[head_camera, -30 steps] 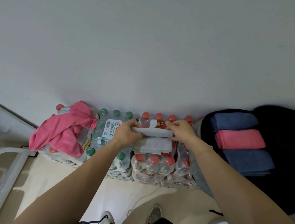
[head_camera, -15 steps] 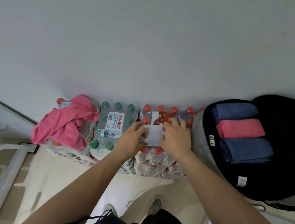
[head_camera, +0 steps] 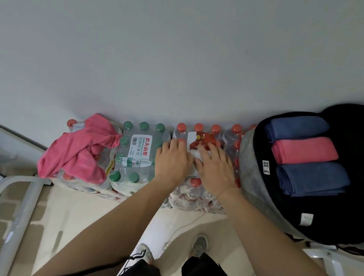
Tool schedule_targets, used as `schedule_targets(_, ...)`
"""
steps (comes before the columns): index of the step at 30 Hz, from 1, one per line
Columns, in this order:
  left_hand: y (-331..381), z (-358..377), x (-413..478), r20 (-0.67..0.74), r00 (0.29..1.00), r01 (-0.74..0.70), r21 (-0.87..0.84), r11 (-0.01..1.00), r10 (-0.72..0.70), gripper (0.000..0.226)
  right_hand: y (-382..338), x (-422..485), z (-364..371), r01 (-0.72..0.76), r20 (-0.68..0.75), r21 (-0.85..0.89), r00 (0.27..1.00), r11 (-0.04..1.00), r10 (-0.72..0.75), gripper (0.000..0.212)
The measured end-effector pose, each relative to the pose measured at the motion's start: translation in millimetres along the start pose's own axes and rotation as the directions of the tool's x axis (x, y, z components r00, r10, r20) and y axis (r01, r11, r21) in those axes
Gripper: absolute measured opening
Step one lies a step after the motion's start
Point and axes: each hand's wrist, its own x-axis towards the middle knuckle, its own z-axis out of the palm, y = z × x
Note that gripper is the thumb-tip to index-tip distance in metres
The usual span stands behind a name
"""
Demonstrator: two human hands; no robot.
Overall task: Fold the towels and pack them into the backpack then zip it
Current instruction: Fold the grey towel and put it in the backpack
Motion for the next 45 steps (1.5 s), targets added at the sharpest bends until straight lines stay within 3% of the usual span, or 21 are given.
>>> schedule_targets(2, -1.5, 13.2, -4.8, -0.017, 0.998, -0.060, -0.097, 0.994, 0.059, 0.027, 2.5, 1.5, 0.9, -0.009, 0.009, -0.008, 1.000, 1.000, 0.009, 0.061)
schedule_targets(7, -14.4, 26.9, -6.1, 0.101, 0.990, -0.086, -0.122, 0.989, 0.099, 0.055, 4.7, 6.2, 8.0, 0.002, 0.050, 0.015, 0.999, 1.000, -0.003, 0.060)
schedule_targets(18, -13.9, 33.0, 1.7, 0.110, 0.992, -0.042, -0.152, 0.987, 0.060, 0.048, 4.7, 15.5, 12.6, -0.004, 0.095, 0.055, 0.996, 0.998, -0.001, 0.055)
schedule_targets(21, -13.1, 26.7, 1.5, 0.167, 0.984, -0.040, -0.165, 0.985, 0.068, 0.046, 9.0, 16.5, -1.6, -0.002, 0.241, 0.158, 0.970, 0.987, -0.036, 0.053)
schedule_targets(24, -21.8, 18.6, -0.2, 0.276, 0.950, -0.083, -0.227, 0.970, 0.146, 0.060, 12.4, 18.1, -22.0, -0.029, 0.387, 0.183, 0.921, 0.983, -0.045, 0.054)
schedule_targets(26, -29.7, 9.5, 1.2, 0.350, 0.914, -0.136, -0.215, 0.967, 0.206, 0.069, 12.1, 16.8, -35.2, 0.018, 0.371, 0.149, 0.926, 0.989, -0.072, 0.054)
schedule_targets(29, -33.2, -12.2, 3.4, 0.342, 0.906, -0.199, -0.180, 0.963, 0.251, 0.055, 8.1, 7.9, -52.7, 0.116, 0.279, 0.067, 0.952, 0.991, -0.130, 0.050)
schedule_targets(33, -25.8, -41.0, 11.0, 0.353, 0.877, -0.258, -0.225, 0.939, 0.326, 0.046, 15.9, -3.7, -70.9, 0.057, 0.285, 0.197, 0.952, 0.979, -0.113, 0.052)
schedule_targets(36, -8.1, -63.3, 17.3, 0.352, 0.854, -0.228, -0.408, 0.884, 0.383, 0.039, 39.4, -25.0, -94.5, -0.111, 0.229, 0.480, 0.973, 0.870, -0.002, 0.049)
schedule_targets(39, 28.8, -75.0, 21.8, 0.294, 0.840, -0.251, -0.536, 0.806, 0.457, 0.036, 69.6, -62.7, -117.1, -0.233, 0.102, 0.729, 0.967, 0.643, 0.234, 0.050)
schedule_targets(42, 81.7, -74.9, 15.6, 0.236, 0.837, -0.272, -0.604, 0.749, 0.494, 0.041, 98.3, -101.2, -128.3, -0.285, 0.014, 0.833, 0.867, 0.475, 0.497, 0.053)
schedule_targets(45, 136.4, -66.2, -3.0, 0.206, 0.827, -0.295, -0.632, 0.717, 0.522, 0.040, 120.6, -132.9, -130.1, -0.376, -0.048, 0.797, 0.741, 0.473, 0.670, 0.044)
